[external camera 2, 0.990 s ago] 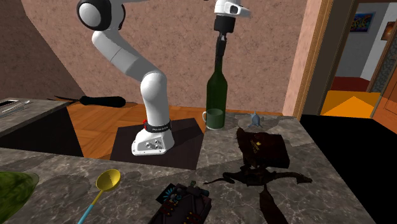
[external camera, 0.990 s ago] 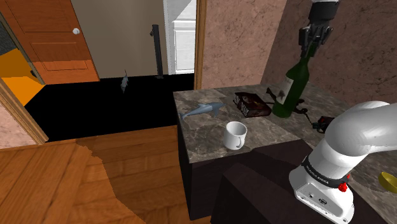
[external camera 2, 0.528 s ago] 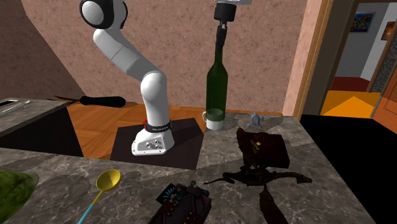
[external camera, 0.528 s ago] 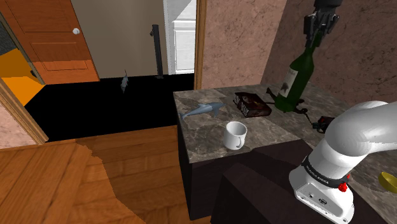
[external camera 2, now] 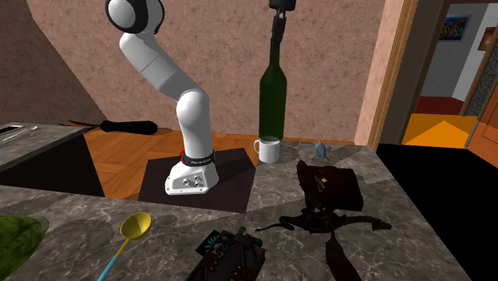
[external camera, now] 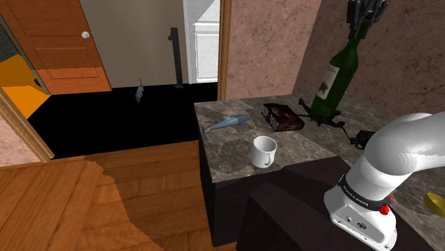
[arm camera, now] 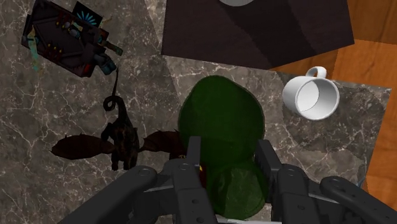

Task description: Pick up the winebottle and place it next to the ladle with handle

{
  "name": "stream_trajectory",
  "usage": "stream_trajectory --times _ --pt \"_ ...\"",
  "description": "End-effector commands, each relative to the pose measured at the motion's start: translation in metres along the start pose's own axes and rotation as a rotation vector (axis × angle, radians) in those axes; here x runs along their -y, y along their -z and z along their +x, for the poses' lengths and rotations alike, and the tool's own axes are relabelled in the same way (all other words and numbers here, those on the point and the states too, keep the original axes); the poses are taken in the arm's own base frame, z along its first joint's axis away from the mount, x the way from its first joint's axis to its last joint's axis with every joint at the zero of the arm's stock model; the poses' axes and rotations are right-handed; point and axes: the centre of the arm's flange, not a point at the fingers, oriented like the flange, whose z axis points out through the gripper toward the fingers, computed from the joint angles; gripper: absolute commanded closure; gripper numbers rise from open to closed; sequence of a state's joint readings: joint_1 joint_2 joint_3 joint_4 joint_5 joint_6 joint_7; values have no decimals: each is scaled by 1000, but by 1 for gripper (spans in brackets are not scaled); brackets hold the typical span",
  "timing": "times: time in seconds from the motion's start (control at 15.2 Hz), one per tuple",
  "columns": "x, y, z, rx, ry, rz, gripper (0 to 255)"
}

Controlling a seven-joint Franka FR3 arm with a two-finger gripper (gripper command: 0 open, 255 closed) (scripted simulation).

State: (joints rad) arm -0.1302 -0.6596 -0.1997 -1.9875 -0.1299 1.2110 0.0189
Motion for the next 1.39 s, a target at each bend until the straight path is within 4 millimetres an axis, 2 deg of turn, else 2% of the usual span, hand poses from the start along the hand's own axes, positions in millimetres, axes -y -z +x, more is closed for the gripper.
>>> stream_trajectory --times 0.0,1.32 --pt "0 10 -1 0 0 0 255" --pt "-1 115 -14 0 0 0 255"
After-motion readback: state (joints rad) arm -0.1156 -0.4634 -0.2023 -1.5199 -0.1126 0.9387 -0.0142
